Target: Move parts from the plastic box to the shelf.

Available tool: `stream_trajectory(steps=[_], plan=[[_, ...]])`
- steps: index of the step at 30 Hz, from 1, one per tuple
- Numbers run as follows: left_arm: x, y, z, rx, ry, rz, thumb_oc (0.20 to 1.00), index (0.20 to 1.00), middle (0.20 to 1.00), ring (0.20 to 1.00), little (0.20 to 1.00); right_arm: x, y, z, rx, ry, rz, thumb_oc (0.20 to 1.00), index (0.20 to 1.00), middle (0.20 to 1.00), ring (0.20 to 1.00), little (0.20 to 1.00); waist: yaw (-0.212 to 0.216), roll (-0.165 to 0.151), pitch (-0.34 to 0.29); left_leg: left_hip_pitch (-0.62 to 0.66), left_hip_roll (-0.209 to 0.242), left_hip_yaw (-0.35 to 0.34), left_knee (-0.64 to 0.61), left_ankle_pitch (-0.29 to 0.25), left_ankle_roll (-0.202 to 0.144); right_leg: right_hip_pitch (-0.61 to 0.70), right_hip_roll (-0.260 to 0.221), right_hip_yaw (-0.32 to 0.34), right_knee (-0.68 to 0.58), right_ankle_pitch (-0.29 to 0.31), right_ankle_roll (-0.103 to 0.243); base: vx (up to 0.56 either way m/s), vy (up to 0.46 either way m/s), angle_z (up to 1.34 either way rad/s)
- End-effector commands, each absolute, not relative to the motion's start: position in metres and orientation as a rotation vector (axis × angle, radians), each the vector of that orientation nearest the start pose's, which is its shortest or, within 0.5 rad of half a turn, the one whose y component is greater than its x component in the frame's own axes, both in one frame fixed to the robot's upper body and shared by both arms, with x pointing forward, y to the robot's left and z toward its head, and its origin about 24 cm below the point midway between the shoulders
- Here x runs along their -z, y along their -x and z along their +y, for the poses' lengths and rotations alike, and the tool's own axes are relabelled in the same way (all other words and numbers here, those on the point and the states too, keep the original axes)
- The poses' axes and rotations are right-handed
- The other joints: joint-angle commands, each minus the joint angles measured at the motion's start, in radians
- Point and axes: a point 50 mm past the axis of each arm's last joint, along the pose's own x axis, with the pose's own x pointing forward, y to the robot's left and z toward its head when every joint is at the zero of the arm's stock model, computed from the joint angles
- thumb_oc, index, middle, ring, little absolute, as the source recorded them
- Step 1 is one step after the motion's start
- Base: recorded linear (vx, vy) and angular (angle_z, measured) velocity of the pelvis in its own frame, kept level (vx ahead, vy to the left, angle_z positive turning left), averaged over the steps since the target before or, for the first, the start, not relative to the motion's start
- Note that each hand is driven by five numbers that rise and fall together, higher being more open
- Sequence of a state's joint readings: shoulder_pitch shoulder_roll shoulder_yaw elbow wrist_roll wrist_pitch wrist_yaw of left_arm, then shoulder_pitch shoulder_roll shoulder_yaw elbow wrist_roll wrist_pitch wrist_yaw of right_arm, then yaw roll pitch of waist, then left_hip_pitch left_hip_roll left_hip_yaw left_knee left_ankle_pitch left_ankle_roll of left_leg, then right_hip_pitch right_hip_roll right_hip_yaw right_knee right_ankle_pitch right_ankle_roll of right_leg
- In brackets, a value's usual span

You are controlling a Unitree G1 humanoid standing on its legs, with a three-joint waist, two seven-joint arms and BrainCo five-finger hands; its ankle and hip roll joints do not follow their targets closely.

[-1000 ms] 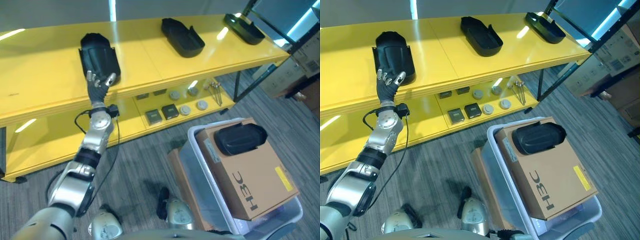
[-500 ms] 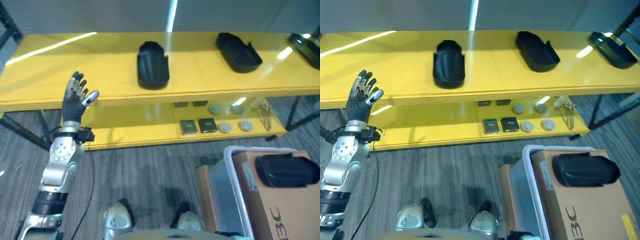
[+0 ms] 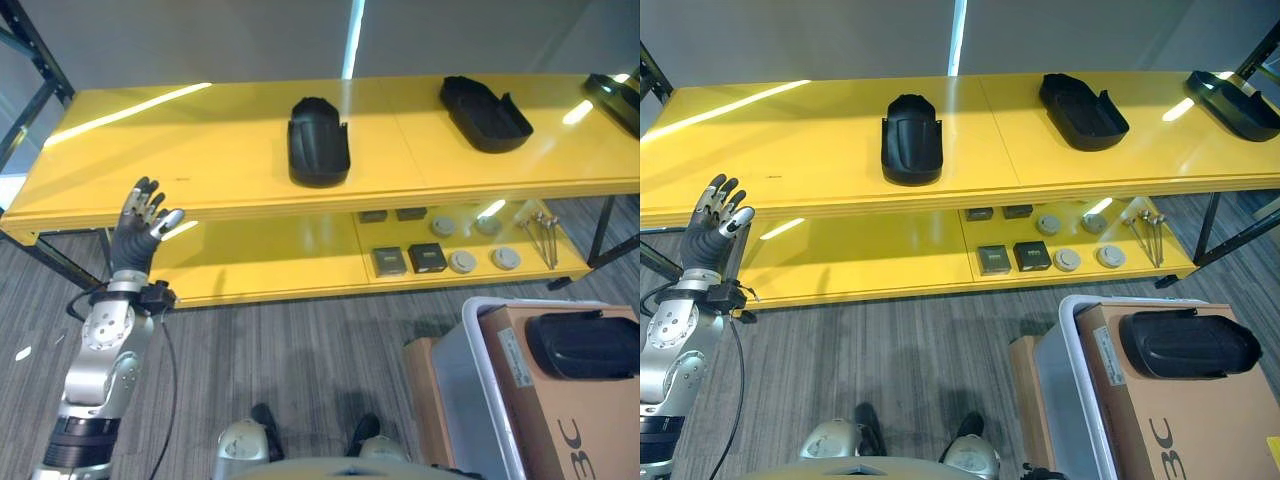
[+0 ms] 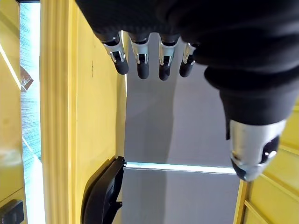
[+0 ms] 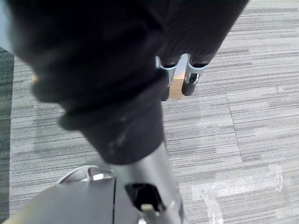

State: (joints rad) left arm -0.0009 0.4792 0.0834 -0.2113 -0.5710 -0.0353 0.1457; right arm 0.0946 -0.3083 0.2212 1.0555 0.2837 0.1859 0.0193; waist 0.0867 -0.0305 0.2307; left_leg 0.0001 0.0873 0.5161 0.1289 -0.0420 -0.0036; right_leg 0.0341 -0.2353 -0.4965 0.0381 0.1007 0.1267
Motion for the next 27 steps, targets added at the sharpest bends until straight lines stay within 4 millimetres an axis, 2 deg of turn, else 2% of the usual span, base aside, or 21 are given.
stream_trajectory(steps=[1, 4, 6, 7, 8, 9, 10, 12, 13, 14, 16, 17, 18, 21, 22, 23, 26, 27], plan=[[-0.134, -0.228, 0.243, -0.146, 0.186, -0.411, 1.0, 1.0, 1.0, 1.0, 1.0, 0.151, -0.073, -0.244, 0.124, -0.003, 1.203, 1.0, 1.0, 1.0, 1.0, 1.0, 0.011, 0.018, 0.036, -0.006, -0.002, -0.136, -0.072, 0.029, -0.06, 0.028, 0.116, 0.053, 0.012, -0.139, -0.007, 0.04, 0.134, 0.06], [-0.14, -0.23, 0.24, -0.121, 0.161, -0.431, 1.0, 1.0, 1.0, 1.0, 1.0, 0.152, -0.07, -0.241, 0.121, -0.015, 1.228, 1.0, 1.0, 1.0, 1.0, 1.0, 0.005, 0.022, 0.017, 0.026, -0.026, -0.153, -0.105, 0.024, -0.046, 0.024, 0.104, 0.07, 0.024, -0.134, 0.013, 0.07, 0.198, 0.16], [-0.147, -0.231, 0.238, -0.09, 0.122, -0.456, 1.0, 1.0, 1.0, 1.0, 1.0, 0.153, -0.07, -0.239, 0.124, -0.007, 1.233, 1.0, 1.0, 1.0, 1.0, 1.0, -0.003, 0.027, 0.004, 0.061, -0.05, -0.149, -0.13, 0.011, -0.025, 0.018, 0.087, 0.077, 0.046, -0.132, 0.036, 0.08, 0.239, -0.08], [-0.153, -0.232, 0.239, -0.08, 0.111, -0.469, 1.0, 1.0, 1.0, 1.0, 1.0, 0.151, -0.075, -0.238, 0.149, -0.033, 1.215, 1.0, 1.0, 1.0, 1.0, 1.0, -0.007, 0.032, -0.004, 0.07, -0.069, -0.154, -0.133, -0.005, -0.005, 0.004, 0.075, 0.084, 0.091, -0.146, 0.047, 0.06, 0.209, -0.14], [-0.154, -0.232, 0.239, -0.078, 0.11, -0.47, 1.0, 1.0, 1.0, 1.0, 1.0, 0.151, -0.076, -0.238, 0.152, -0.037, 1.215, 1.0, 1.0, 1.0, 1.0, 1.0, -0.007, 0.032, -0.005, 0.07, -0.071, -0.154, -0.131, -0.007, -0.001, 0.0, 0.073, 0.086, 0.102, -0.15, 0.049, 0.05, 0.253, -0.09], [-0.157, -0.234, 0.24, -0.071, 0.103, -0.473, 1.0, 1.0, 1.0, 1.0, 1.0, 0.15, -0.078, -0.237, 0.166, -0.039, 1.216, 1.0, 1.0, 1.0, 1.0, 1.0, -0.015, 0.037, -0.007, 0.07, -0.082, -0.153, -0.126, -0.019, 0.017, -0.018, 0.067, 0.094, 0.175, -0.165, 0.051, 0.02, 0.137, -0.08], [-0.158, -0.234, 0.24, -0.071, 0.1, -0.475, 1.0, 1.0, 1.0, 1.0, 1.0, 0.149, -0.079, -0.237, 0.173, -0.036, 1.216, 1.0, 1.0, 1.0, 1.0, 1.0, -0.016, 0.037, -0.007, 0.069, -0.086, -0.152, -0.124, -0.022, 0.021, -0.026, 0.063, 0.097, 0.195, -0.17, 0.052, 0.02, 0.186, -0.11], [-0.161, -0.238, 0.238, -0.057, 0.086, -0.473, 1.0, 1.0, 1.0, 1.0, 1.0, 0.15, -0.075, -0.236, 0.193, -0.054, 1.247, 1.0, 1.0, 1.0, 1.0, 1.0, -0.027, 0.044, -0.004, 0.069, -0.103, -0.146, -0.114, -0.042, 0.052, -0.083, 0.035, 0.101, 0.352, -0.172, 0.068, 0.03, 0.214, -0.16], [-0.162, -0.24, 0.238, -0.051, 0.082, -0.47, 1.0, 1.0, 1.0, 1.0, 1.0, 0.149, -0.076, -0.235, 0.193, -0.065, 1.23, 1.0, 1.0, 1.0, 1.0, 1.0, -0.037, 0.05, 0.004, 0.075, -0.112, -0.141, -0.106, -0.061, 0.073, -0.134, 0.004, 0.099, 0.478, -0.149, 0.081, 0.05, 0.25, -0.17], [-0.162, -0.241, 0.237, -0.053, 0.077, -0.469, 1.0, 1.0, 1.0, 1.0, 1.0, 0.149, -0.075, -0.234, 0.193, -0.068, 1.228, 1.0, 1.0, 1.0, 1.0, 1.0, -0.044, 0.049, 0.01, 0.08, -0.123, -0.137, -0.097, -0.079, 0.088, -0.176, -0.02, 0.106, 0.55, -0.131, 0.09, 0.06, 0.194, -0.15], [-0.163, -0.241, 0.238, -0.065, 0.069, -0.472, 1.0, 1.0, 1.0, 1.0, 1.0, 0.147, -0.076, -0.234, 0.191, -0.076, 1.222, 1.0, 1.0, 1.0, 1.0, 1.0, -0.054, 0.048, 0.021, 0.094, -0.134, -0.127, -0.087, -0.102, 0.101, -0.22, -0.054, 0.107, 0.607, -0.097, 0.101, 0.08, 0.101, -0.24], [-0.163, -0.241, 0.238, -0.069, 0.07, -0.472, 1.0, 1.0, 1.0, 1.0, 1.0, 0.147, -0.076, -0.234, 0.188, -0.075, 1.22, 1.0, 1.0, 1.0, 1.0, 1.0, -0.056, 0.046, 0.024, 0.098, -0.137, -0.123, -0.084, -0.109, 0.103, -0.228, -0.063, 0.109, 0.601, -0.085, 0.105, 0.18, 0.005, -0.37], [-0.163, -0.241, 0.239, -0.079, 0.081, -0.468, 1.0, 1.0, 1.0, 1.0, 1.0, 0.147, -0.078, -0.232, 0.177, -0.072, 1.205, 1.0, 1.0, 1.0, 1.0, 1.0, -0.059, 0.035, 0.032, 0.107, -0.139, -0.109, -0.065, -0.129, 0.097, -0.22, -0.084, 0.104, 0.503, -0.042, 0.115, 0.17, -0.068, -0.3], [-0.166, -0.24, 0.239, -0.087, 0.072, -0.473, 1.0, 1.0, 1.0, 1.0, 1.0, 0.147, -0.08, -0.228, 0.172, -0.08, 1.188, 1.0, 1.0, 1.0, 1.0, 1.0, -0.061, 0.012, 0.035, 0.109, -0.136, -0.104, -0.038, -0.152, 0.08, -0.189, -0.1, 0.104, 0.26, 0.03, 0.133, 0.22, -0.21, -0.16], [-0.169, -0.24, 0.237, -0.081, 0.063, -0.473, 1.0, 1.0, 1.0, 1.0, 1.0, 0.147, -0.08, -0.224, 0.171, -0.091, 1.18, 1.0, 1.0, 1.0, 1.0, 1.0, -0.059, -0.003, 0.039, 0.111, -0.118, -0.102, -0.003, -0.177, 0.07, -0.168, -0.114, 0.103, 0.093, 0.101, 0.135, 0.36, -0.404, -0.16], [-0.17, -0.24, 0.237, -0.073, 0.059, -0.469, 1.0, 1.0, 1.0, 1.0, 1.0, 0.148, -0.079, -0.22, 0.166, -0.102, 1.182, 1.0, 1.0, 1.0, 1.0, 1.0, -0.054, -0.01, 0.042, 0.112, -0.101, -0.094, 0.018, -0.19, 0.066, -0.163, -0.134, 0.094, 0.03, 0.143, 0.135, 0.39, -0.435, -0.14], [-0.171, -0.24, 0.238, -0.061, 0.052, -0.461, 1.0, 1.0, 1.0, 1.0, 1.0, 0.15, -0.076, -0.215, 0.146, -0.101, 1.192, 1.0, 1.0, 1.0, 1.0, 1.0, -0.045, -0.022, 0.046, 0.119, -0.061, -0.071, 0.06, -0.212, 0.061, -0.156, -0.17, 0.056, -0.027, 0.185, 0.135, 0.31, -0.281, -0.1], [-0.171, -0.24, 0.239, -0.057, 0.052, -0.459, 1.0, 1.0, 1.0, 1.0, 1.0, 0.151, -0.073, -0.216, 0.125, -0.104, 1.201, 1.0, 1.0, 1.0, 1.0, 1.0, -0.045, -0.027, 0.043, 0.121, -0.041, -0.061, 0.087, -0.224, 0.057, -0.131, -0.17, 0.043, -0.021, 0.151, 0.135, 0.4, -0.257, -0.07]])
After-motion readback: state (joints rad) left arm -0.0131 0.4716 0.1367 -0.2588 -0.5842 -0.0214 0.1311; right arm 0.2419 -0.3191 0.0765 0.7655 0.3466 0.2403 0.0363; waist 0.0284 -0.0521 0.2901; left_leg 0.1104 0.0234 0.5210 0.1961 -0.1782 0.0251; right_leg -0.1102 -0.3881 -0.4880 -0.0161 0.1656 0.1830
